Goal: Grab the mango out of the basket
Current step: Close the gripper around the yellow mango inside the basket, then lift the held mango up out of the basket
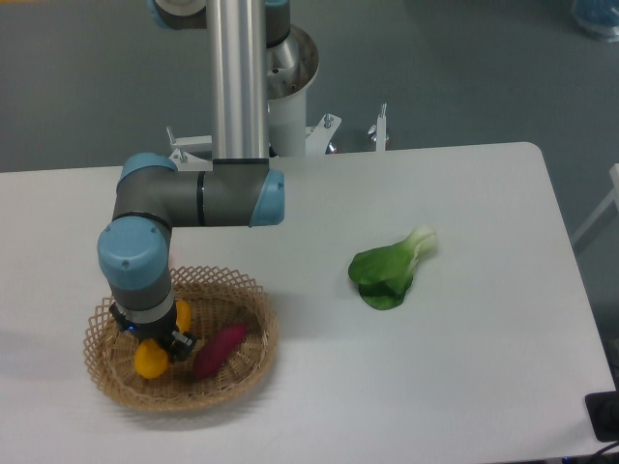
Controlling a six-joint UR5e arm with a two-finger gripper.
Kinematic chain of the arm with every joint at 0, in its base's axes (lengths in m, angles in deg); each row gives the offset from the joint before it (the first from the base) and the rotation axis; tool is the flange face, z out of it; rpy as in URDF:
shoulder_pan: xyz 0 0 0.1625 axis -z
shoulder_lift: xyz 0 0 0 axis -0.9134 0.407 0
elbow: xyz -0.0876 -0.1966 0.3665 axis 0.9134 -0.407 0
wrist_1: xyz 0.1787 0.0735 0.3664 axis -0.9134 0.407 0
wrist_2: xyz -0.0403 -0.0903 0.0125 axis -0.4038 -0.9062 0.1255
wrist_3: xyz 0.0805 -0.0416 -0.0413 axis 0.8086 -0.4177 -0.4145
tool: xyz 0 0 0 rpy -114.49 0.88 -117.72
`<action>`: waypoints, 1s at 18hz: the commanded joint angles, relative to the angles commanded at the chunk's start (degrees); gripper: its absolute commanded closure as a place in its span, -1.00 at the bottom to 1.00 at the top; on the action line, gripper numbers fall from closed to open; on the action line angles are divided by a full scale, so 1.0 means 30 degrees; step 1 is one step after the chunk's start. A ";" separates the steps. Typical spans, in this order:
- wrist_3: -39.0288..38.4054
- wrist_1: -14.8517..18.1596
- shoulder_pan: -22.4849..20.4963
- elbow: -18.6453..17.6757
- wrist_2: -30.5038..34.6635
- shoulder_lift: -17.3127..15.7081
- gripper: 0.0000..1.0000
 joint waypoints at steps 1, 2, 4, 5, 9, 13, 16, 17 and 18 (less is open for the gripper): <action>-0.0030 0.0030 0.0000 0.0029 -0.0263 -0.0001 0.53; -0.0030 0.0059 0.0000 0.0059 -0.0556 -0.0001 0.56; -0.0030 0.0059 -0.0087 0.0146 -0.0909 -0.0117 0.56; -0.0059 0.0059 -0.0146 0.0147 -0.1084 -0.0234 0.56; -0.0030 0.0059 -0.0642 0.0176 -0.1525 -0.0527 0.56; -0.0001 0.0059 -0.1521 0.0526 -0.2168 -0.0849 0.55; 0.0028 0.0059 -0.2311 0.0703 -0.2346 -0.1054 0.55; 0.0058 0.0088 -0.2633 0.0703 -0.2375 -0.1200 0.55; 0.0116 0.0088 -0.2840 0.0761 -0.2404 -0.1231 0.55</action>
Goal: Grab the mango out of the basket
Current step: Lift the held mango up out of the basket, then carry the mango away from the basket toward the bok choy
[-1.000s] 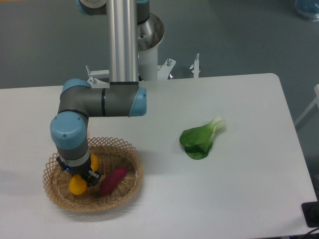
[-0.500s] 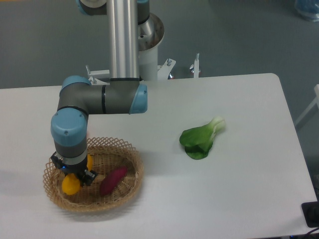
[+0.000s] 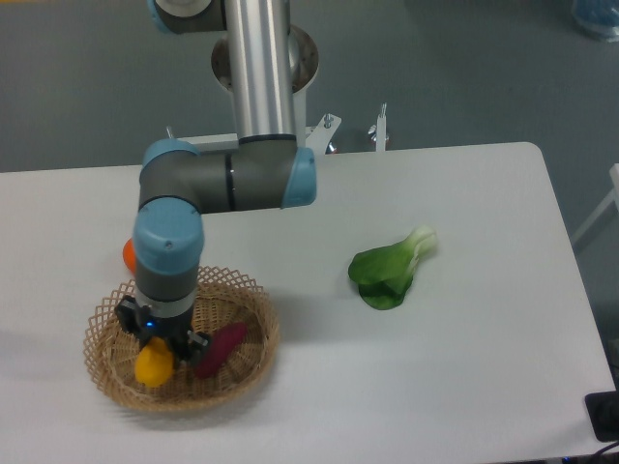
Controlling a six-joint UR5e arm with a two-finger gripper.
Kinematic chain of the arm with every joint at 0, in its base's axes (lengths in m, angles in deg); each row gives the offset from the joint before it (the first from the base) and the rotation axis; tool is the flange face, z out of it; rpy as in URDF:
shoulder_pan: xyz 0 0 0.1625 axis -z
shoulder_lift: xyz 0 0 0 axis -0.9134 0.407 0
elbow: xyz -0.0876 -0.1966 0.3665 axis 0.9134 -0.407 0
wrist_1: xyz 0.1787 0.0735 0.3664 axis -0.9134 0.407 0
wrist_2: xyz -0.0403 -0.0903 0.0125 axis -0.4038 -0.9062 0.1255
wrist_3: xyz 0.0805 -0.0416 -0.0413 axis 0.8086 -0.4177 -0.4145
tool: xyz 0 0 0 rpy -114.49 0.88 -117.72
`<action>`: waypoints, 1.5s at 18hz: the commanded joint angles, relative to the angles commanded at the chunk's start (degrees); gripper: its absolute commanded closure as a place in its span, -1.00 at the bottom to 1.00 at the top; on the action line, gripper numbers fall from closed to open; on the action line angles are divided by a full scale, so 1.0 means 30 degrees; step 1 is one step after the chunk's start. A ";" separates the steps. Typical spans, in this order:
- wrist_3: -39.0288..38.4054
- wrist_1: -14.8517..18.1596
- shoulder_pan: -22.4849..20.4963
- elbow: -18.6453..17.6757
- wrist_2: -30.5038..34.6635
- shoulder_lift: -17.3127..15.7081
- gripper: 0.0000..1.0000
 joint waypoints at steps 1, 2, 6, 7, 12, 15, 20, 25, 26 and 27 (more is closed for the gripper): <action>0.0088 0.0000 -0.0234 0.0001 -0.0029 -0.0174 0.55; 0.0117 0.0000 -0.0555 0.0001 -0.0030 -0.0321 0.55; 0.0467 0.0000 -0.1406 0.0059 0.0000 -0.0644 0.54; 0.0730 0.0000 -0.1582 0.0059 0.0000 -0.0645 0.54; 0.2836 0.1109 -0.2870 0.0001 0.0175 -0.1229 0.53; 0.3953 0.2020 -0.3691 0.0001 0.0204 -0.1494 0.53; 0.5943 0.2109 -0.4864 -0.0175 0.0994 -0.1786 0.52; 0.6677 0.2139 -0.5537 -0.0263 0.2252 -0.1846 0.53; 0.7202 0.2139 -0.5655 -0.0292 0.2517 -0.1846 0.53; 0.7875 0.2139 -0.5714 -0.0292 0.2693 -0.1846 0.52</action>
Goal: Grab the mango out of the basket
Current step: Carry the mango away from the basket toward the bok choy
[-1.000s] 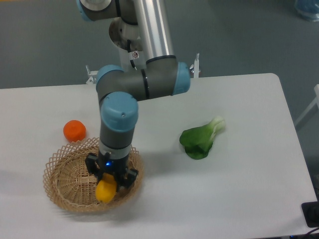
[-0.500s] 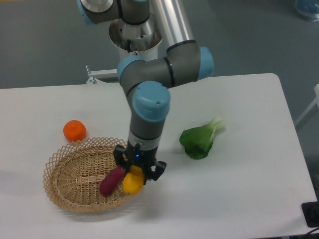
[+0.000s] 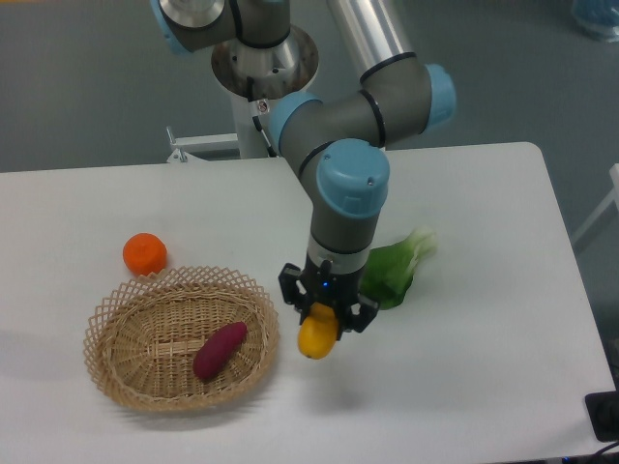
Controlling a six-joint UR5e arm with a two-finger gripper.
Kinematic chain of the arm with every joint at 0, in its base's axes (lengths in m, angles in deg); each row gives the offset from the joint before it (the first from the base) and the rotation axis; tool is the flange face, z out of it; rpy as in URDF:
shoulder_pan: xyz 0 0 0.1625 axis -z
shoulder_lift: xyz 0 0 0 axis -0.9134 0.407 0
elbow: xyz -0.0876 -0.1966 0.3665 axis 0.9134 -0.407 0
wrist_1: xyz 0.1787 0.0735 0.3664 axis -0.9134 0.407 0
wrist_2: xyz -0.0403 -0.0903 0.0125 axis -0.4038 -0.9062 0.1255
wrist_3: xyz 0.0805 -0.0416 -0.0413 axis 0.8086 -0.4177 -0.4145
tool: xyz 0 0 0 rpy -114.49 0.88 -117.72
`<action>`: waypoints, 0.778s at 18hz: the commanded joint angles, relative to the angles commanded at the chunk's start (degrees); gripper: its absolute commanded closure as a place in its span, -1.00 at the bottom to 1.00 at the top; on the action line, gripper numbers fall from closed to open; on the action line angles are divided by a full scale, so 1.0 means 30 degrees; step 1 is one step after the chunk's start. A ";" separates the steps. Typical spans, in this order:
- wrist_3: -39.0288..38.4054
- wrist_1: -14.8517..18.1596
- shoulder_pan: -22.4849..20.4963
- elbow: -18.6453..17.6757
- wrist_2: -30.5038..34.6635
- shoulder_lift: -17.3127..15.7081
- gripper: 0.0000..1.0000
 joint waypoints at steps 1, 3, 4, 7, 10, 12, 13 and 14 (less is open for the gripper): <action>0.0645 0.0000 -0.0204 -0.0058 0.0234 0.0000 0.52; 0.1555 0.0000 -0.0556 -0.0204 0.0586 0.0029 0.51; 0.2053 0.0000 -0.0644 -0.0205 0.0791 0.0029 0.51; 0.3780 0.0000 -0.1055 -0.0205 0.1115 0.0000 0.49; 0.4664 -0.0029 -0.1202 -0.0292 0.1581 0.0029 0.48; 0.5364 -0.0059 -0.1202 -0.0381 0.2226 0.0029 0.47; 0.5948 -0.0059 -0.1202 -0.0381 0.2344 0.0029 0.47; 0.6476 -0.0059 -0.1231 -0.0381 0.2375 0.0029 0.46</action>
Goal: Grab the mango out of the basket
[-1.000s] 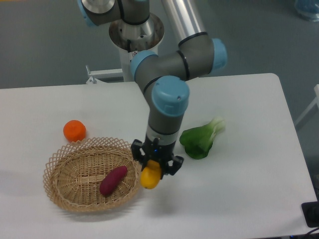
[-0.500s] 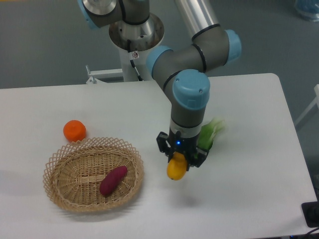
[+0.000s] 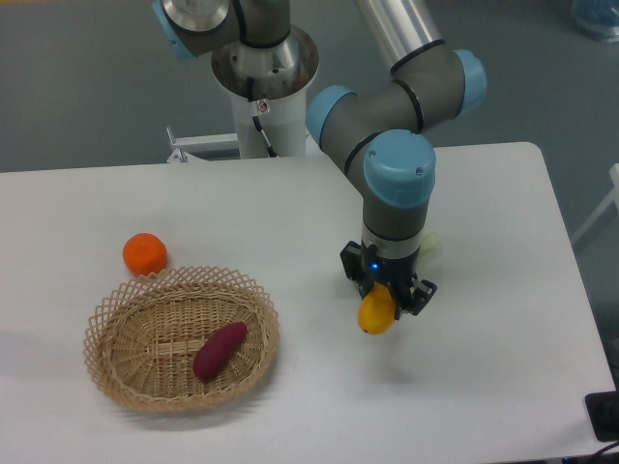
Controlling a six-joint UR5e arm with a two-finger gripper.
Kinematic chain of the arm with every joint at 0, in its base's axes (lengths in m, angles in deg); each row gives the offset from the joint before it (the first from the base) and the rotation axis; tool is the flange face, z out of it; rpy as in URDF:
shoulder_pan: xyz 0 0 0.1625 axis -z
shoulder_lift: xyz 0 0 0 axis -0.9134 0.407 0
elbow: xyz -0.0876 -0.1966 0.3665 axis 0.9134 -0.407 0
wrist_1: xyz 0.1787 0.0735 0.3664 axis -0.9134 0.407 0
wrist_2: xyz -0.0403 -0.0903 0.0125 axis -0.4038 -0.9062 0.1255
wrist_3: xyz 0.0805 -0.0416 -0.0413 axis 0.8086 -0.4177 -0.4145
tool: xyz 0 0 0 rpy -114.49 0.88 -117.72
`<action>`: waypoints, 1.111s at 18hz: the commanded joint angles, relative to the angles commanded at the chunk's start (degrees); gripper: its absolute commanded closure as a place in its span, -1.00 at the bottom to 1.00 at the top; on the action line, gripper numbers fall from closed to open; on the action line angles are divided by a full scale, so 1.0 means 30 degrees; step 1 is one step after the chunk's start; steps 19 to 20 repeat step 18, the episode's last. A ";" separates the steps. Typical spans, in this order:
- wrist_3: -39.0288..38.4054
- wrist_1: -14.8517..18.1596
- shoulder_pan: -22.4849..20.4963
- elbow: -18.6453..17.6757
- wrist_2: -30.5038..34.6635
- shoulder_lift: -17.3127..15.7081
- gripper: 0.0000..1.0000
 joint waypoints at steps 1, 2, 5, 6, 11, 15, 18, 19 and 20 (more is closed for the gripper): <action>0.0295 0.0000 -0.0058 0.0029 0.0000 0.0000 0.44; 0.0356 0.0029 -0.0059 0.0116 0.0029 0.0029 0.45; 0.0415 0.0117 -0.0205 0.0264 0.0030 0.0000 0.45; 0.0415 0.0088 -0.0205 0.0264 0.0030 0.0000 0.45; 0.0415 0.0117 -0.0264 0.0147 0.0234 0.0000 0.45; 0.0415 0.0059 -0.0264 0.0029 0.0440 0.0000 0.45; 0.0386 0.0059 -0.0264 0.0000 0.0586 0.0029 0.45; 0.0386 0.0059 -0.0264 0.0000 0.0586 0.0029 0.45; 0.0386 0.0059 -0.0264 0.0000 0.0586 0.0029 0.45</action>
